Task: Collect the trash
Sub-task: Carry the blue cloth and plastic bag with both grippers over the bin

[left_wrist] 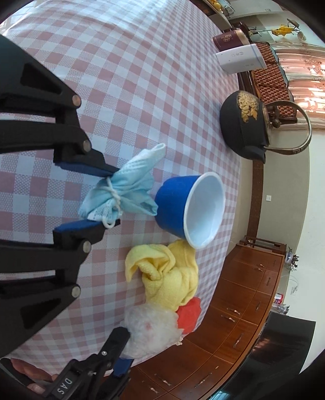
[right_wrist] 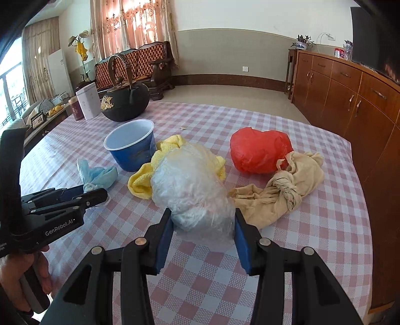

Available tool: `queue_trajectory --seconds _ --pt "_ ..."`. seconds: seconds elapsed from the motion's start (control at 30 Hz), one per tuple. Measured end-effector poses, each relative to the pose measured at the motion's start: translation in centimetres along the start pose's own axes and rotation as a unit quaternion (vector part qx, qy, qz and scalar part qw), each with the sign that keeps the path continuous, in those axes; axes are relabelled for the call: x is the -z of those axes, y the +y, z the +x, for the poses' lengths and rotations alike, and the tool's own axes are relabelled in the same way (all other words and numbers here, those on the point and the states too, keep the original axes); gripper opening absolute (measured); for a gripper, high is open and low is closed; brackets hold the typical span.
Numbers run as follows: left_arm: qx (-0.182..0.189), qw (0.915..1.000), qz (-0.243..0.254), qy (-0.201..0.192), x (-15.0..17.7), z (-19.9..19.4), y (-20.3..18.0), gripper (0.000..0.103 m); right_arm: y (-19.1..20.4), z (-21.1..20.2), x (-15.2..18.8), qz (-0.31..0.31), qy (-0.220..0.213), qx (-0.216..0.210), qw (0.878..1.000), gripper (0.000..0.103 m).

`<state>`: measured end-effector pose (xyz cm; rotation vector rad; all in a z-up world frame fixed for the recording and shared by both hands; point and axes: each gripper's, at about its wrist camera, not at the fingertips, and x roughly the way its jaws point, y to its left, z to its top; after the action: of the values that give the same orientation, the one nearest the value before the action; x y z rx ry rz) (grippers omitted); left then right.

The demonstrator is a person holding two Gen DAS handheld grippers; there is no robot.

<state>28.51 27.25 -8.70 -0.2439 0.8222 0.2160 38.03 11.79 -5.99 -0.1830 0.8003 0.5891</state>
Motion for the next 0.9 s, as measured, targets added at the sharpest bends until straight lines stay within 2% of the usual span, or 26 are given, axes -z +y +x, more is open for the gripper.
queue_trajectory --seconds 0.33,0.6,0.9 --pt "-0.006 0.9994 0.009 -0.033 2.7 -5.3 -1.5 0.031 -0.4 -3.2 1.8 0.022 -0.009 -0.010 1.000 0.047" --pt "-0.002 0.9984 0.027 -0.048 4.2 -9.5 -3.0 0.031 -1.8 -8.5 4.0 0.043 -0.023 0.003 0.999 0.047" --pt "0.018 0.9966 0.051 -0.062 6.4 -13.1 -6.7 0.031 -4.6 -14.4 7.5 0.070 -0.034 0.029 0.997 0.047"
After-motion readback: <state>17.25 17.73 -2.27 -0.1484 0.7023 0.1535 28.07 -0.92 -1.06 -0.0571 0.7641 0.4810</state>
